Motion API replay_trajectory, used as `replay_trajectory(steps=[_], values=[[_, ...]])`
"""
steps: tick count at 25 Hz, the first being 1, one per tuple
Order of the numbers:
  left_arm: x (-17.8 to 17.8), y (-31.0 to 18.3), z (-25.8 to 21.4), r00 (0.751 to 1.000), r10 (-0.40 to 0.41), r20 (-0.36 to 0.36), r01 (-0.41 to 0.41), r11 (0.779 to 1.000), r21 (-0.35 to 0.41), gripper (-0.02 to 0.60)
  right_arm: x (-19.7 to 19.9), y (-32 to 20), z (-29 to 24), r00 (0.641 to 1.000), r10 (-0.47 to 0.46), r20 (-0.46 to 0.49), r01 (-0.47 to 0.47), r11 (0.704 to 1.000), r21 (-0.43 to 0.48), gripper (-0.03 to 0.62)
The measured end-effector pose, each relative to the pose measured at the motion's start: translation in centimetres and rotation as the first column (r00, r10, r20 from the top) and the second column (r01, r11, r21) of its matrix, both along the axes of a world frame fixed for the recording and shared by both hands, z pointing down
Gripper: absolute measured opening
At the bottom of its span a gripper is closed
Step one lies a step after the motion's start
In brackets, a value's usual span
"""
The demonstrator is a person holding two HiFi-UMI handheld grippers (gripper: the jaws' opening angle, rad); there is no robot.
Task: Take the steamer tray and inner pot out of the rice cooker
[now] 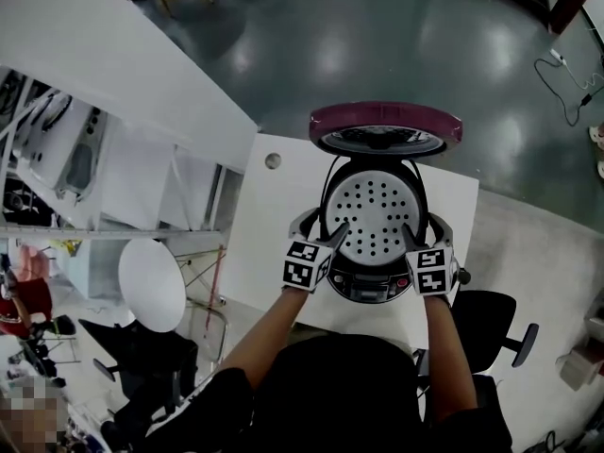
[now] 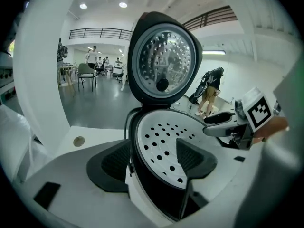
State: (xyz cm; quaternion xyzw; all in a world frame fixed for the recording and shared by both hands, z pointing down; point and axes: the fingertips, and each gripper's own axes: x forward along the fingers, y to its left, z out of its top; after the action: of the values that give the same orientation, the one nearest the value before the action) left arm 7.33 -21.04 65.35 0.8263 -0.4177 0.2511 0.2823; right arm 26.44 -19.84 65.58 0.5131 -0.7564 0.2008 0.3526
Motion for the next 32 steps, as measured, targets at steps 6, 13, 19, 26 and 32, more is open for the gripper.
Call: replay_trajectory(steps=[6, 13, 19, 26, 32], values=[[0.1, -0.9, 0.3, 0.996, 0.031, 0.087, -0.035, 0.999, 0.041, 0.282, 0.0, -0.4, 1.4, 0.993, -0.053, -0.110, 0.050, 0.998, -0.035, 0.218], [0.6, -0.8, 1.7, 0.985, 0.079, 0.154, -0.080, 0.997, 0.003, 0.282, 0.2, -0.9, 1.8, 0.978, -0.069, -0.198, 0.064, 0.997, -0.033, 0.216], [-0.4, -0.7, 2.8, 0.966, 0.091, 0.240, -0.091, 0.996, -0.014, 0.278, 0.5, -1.3, 1.8, 0.973, -0.057, -0.224, 0.049, 0.998, -0.044, 0.202], [-0.6, -1.5, 2.0, 0.956, 0.105, 0.276, -0.115, 0.993, 0.021, 0.215, 0.5, -1.7, 1.3, 0.969, -0.054, -0.241, 0.049, 0.998, -0.024, 0.140], [-0.2, -1.3, 1.2, 0.956, 0.108, 0.272, -0.124, 0.991, 0.043, 0.148, 0.4, -1.8, 0.4, 0.968, -0.056, -0.246, 0.058, 0.998, -0.002, 0.121]])
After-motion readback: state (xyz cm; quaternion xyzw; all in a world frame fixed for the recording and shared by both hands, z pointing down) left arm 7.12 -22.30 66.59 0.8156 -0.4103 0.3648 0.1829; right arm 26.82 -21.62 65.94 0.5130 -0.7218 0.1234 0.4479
